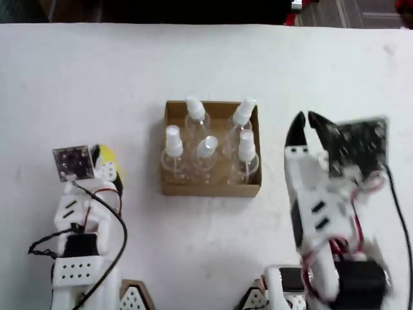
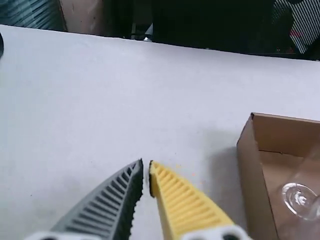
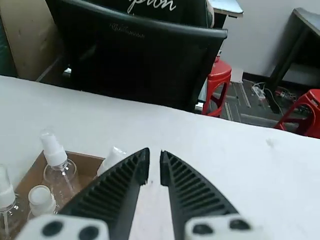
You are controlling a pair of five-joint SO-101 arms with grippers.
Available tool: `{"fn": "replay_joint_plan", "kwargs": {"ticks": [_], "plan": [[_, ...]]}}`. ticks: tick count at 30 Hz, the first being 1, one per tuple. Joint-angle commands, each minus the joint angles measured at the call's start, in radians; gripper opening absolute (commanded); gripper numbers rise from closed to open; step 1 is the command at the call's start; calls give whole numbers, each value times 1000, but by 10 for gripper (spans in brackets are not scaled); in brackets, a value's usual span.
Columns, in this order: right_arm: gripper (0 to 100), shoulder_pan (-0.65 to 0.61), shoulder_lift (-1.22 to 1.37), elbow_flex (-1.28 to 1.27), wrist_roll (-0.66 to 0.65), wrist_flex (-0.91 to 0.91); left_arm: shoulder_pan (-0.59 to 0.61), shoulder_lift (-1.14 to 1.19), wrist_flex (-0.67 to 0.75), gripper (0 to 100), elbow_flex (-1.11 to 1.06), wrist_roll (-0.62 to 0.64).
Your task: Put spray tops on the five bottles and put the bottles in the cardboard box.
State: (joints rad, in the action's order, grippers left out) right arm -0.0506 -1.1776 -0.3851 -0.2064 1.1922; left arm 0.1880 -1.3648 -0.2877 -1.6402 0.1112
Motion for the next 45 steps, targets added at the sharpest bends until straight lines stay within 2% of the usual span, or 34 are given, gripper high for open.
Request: {"fn": "replay_joint_plan", "kwargs": {"ticks": [1, 6, 11, 17, 23, 28, 32, 39, 45], "plan": [[19, 10, -1, 124, -17, 96, 59, -2, -74, 21, 169, -8], [19, 10, -122, 132, -18, 87, 42, -2, -262, 22, 419, -23], [19, 10, -280, 132, -20, 56, 39, -2, -485, 22, 776, -166], [22, 10, -417, 130, -18, 87, 39, -4, -813, 22, 1142, -170], [24, 10, -627, 121, -20, 105, 39, -4, -1076, 23, 1304, -169], [25, 10, -621, 141, -20, 229, 39, -5, -1220, 23, 1335, -169], [25, 15, -628, 118, -12, 257, 39, -102, -1247, 23, 1332, -169], [25, 12, -628, 114, -18, 259, 41, -495, -1186, 24, 1278, -173], [25, 10, -627, -35, -20, 254, 39, -435, -1119, 24, 1091, -178]]}}
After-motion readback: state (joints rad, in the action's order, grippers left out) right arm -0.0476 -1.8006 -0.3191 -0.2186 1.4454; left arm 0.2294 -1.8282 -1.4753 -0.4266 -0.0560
